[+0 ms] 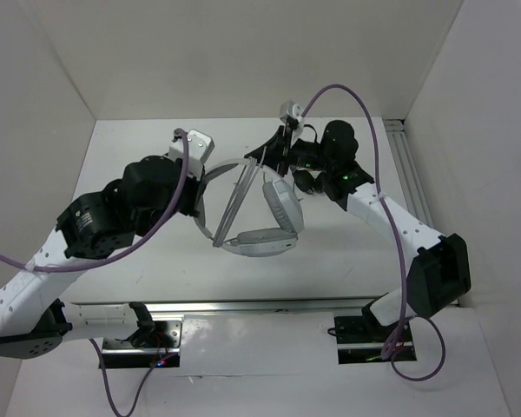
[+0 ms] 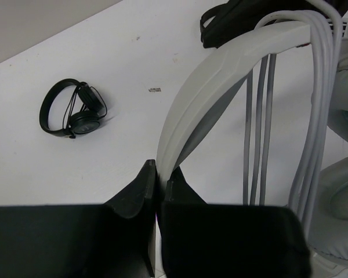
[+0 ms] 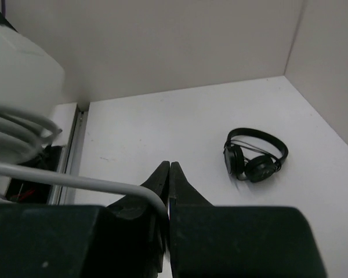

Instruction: Wrap the headphones

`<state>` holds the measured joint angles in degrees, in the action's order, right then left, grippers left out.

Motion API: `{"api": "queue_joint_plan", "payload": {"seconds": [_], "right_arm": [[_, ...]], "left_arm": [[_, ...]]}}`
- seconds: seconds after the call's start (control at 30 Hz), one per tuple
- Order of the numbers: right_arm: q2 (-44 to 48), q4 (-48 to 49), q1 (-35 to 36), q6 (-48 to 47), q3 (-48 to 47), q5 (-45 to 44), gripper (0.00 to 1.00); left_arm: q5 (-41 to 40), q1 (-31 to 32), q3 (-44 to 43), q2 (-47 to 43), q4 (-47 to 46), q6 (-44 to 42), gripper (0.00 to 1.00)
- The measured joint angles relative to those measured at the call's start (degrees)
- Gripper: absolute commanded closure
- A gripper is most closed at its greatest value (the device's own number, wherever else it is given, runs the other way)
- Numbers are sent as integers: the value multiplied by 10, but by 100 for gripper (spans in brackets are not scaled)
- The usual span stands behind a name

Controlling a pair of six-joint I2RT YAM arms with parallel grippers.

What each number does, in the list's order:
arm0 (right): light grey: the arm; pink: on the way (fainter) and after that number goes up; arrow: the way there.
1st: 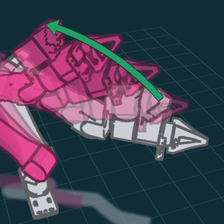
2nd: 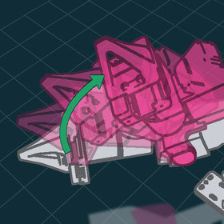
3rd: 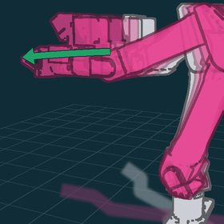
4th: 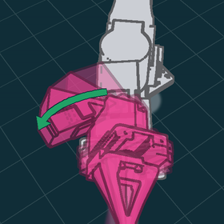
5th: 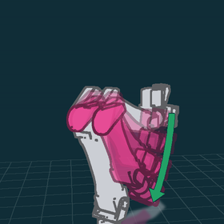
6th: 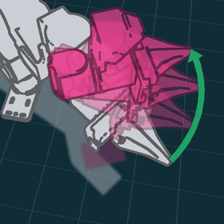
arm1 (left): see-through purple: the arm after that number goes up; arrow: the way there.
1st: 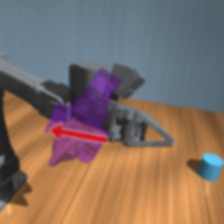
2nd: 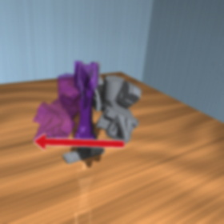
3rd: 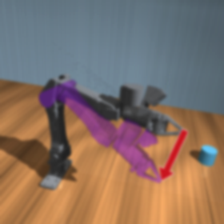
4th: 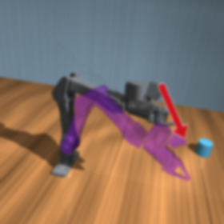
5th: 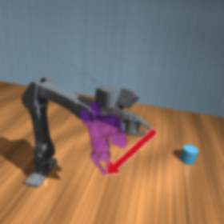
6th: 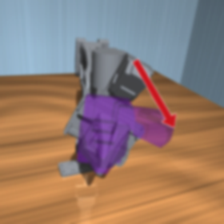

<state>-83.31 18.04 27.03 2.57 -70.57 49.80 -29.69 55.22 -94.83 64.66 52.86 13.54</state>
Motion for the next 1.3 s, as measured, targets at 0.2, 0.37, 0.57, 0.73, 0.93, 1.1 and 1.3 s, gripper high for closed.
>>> {"api": "queue_joint_plan", "payload": {"seconds": [0.2, 0.37, 0.57, 0.73, 0.93, 1.1, 1.3], "right_arm": [[-59, 200, 7, 128, 66, 10, 86], [-132, 301, 29, 206, 115, -11, 86], [-187, 393, 72, 252, 128, -35, 84], [-229, 425, 102, 266, 136, -42, 80], [-234, 438, 105, 270, 167, -47, 74], [-231, 437, 104, 266, 178, -50, 63], [-212, 436, 101, 263, 201, -52, 60]], "left_arm": [[34, 14, -86, 1, 42, -11, 100], [43, 21, -155, 1, 55, -9, 100], [7, 23, -176, 14, 64, 13, 100], [-21, 23, -193, 36, 65, 21, 100], [-49, 23, -200, 37, 67, 31, 100], [-66, 23, -200, 33, 73, 32, 100], [-80, 24, -201, 24, 70, 33, 100]]}}
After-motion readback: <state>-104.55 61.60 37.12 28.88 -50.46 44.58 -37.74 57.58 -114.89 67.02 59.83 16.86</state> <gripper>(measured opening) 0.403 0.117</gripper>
